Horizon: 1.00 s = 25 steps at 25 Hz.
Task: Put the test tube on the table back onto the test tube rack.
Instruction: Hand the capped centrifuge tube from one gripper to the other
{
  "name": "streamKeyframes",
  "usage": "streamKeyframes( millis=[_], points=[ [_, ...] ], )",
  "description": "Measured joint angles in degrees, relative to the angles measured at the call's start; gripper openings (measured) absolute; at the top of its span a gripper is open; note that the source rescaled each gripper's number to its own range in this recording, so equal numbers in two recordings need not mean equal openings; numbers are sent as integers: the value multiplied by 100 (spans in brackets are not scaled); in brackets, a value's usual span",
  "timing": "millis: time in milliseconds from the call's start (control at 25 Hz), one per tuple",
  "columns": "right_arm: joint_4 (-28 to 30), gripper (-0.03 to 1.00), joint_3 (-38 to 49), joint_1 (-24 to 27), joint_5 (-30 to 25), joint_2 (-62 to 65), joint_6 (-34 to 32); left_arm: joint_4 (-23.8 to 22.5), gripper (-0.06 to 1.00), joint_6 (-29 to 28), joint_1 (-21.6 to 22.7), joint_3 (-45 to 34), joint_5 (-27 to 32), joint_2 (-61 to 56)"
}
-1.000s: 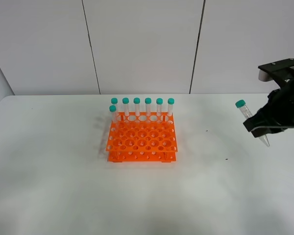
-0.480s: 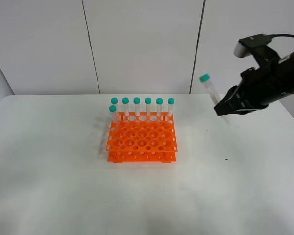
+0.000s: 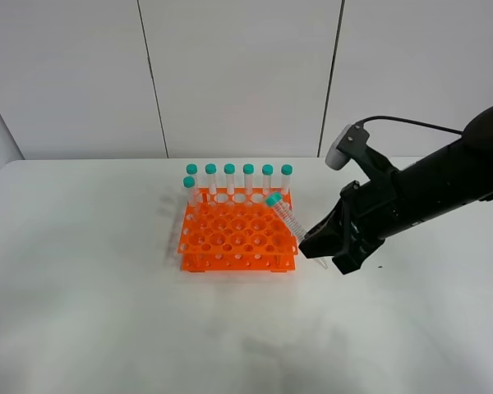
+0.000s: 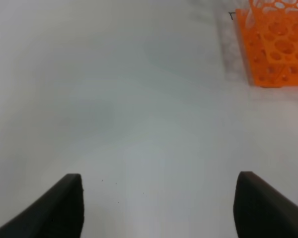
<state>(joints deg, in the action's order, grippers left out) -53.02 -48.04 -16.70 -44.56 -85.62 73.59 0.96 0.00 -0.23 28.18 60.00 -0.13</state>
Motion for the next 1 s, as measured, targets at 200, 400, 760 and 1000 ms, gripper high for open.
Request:
streamKeyframes(
  millis=[200,400,760,1000],
  points=[
    [-648,2,35,0,123,-30,547,0,98,0,0,0,0,0],
    [-711,2,-98,0,448,-129,579,0,98,0,0,0,0,0],
    [-807,2,-579,-18,17,-861,555,437,98,62,0,265,-603,647],
    [-1068,2,-579,-18,17,-885,560,2150,98,1279,0,307,-2135,2282]
  ],
)
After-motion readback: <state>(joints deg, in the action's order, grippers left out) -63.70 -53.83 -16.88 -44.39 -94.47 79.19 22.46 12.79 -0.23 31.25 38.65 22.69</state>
